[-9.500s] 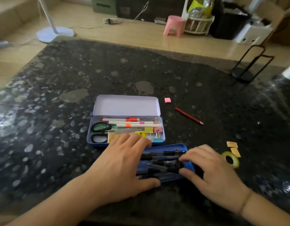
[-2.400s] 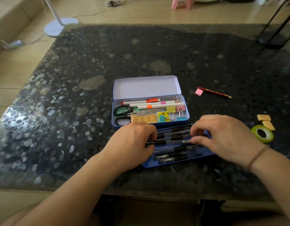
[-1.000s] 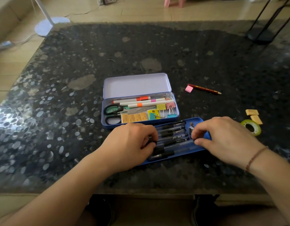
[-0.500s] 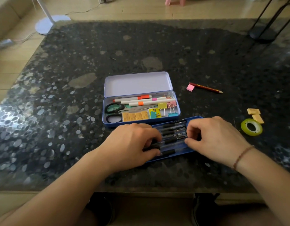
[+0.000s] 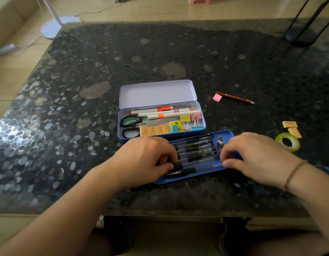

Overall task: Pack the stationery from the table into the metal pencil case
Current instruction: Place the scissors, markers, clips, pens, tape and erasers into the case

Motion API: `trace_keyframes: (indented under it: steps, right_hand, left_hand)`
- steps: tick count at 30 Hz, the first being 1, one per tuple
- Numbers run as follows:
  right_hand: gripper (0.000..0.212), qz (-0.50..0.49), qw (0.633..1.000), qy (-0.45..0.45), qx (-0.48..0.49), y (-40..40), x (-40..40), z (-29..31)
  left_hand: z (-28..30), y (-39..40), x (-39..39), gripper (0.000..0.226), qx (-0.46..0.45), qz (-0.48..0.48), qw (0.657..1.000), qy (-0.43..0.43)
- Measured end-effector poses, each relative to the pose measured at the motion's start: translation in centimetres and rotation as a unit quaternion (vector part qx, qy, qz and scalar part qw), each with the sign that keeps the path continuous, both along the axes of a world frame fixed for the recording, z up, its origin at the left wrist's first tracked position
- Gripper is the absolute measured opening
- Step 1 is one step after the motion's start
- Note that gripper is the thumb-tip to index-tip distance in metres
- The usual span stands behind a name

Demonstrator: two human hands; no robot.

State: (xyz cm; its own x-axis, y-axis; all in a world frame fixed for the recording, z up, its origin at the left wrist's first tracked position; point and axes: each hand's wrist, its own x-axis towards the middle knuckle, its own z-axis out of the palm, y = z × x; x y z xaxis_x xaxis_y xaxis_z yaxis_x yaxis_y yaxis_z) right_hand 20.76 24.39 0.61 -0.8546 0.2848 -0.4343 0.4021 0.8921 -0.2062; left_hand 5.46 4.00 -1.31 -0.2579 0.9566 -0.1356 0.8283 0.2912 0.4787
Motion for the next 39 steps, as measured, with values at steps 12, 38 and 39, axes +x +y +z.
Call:
trace_keyframes:
  steps: [12,38,39]
  right_hand:
    - [0.005,0.006,1.000,0.010,-0.009,0.2,0.1,-0.2]
    - [0.042,-0.075,0.862,0.444,-0.234,-3.9,-1.4,1.2]
    - [0.041,-0.060,0.876,0.437,-0.195,-3.8,-0.9,0.8]
  left_hand:
    - [0.5,-0.3,-0.6,0.020,-0.047,-0.020,0.999,-0.009]
    - [3.4,3.5,2.1,0.018,0.308,0.207,0.831,-0.416]
    - [3.4,3.6,2.2,0.018,0.305,0.204,0.827,-0.426]
